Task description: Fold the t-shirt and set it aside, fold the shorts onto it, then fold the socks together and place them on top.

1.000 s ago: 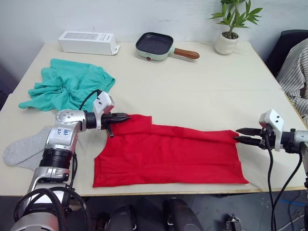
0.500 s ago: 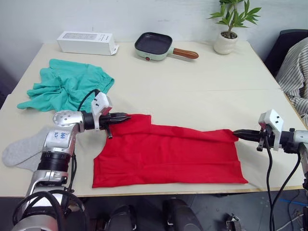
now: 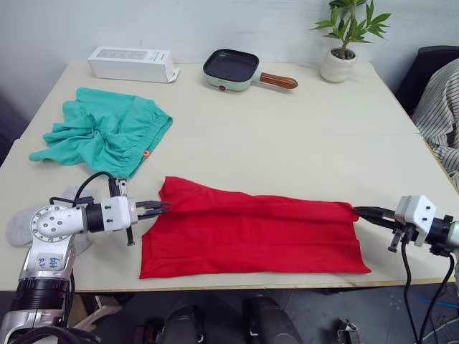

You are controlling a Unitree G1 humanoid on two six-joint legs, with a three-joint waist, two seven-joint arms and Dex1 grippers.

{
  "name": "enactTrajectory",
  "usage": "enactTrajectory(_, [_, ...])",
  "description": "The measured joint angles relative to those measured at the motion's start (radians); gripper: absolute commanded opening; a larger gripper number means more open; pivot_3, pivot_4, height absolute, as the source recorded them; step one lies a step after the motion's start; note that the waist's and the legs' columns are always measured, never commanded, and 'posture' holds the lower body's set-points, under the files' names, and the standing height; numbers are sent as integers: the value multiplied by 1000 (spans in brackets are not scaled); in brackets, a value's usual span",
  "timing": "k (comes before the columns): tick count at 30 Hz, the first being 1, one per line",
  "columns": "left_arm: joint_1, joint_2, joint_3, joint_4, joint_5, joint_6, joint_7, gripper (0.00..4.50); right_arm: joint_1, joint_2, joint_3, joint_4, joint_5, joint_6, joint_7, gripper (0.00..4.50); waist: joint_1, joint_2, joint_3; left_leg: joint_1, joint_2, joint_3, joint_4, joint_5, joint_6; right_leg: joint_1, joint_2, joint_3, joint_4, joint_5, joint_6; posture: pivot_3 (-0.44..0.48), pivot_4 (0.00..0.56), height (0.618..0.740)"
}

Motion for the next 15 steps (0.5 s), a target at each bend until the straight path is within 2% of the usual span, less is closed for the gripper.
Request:
enactTrajectory(7, [56,17,-35,38,120,-203,76,0,34,48,26,42,-57,-190,-56,59,-2,0,0,0,1,0,-1,0,0,0,0,0,-1,0,0,0,150,740])
enactTrajectory(14, [83,39,-67,46,134,-217,114,0,99,40,26,41,-61,-248,-85,59,-2,0,0,1,1,0,-2,-1,1,0,-1,0,-1,0,-1,0,150,740])
enactTrajectory(15, [98,41,-75,38,116,-197,113,467,111,36,26,40,-59,-246,-86,0,-4,0,0,1,1,0,-2,-1,1,0,-1,0,-1,0,-1,0,150,740])
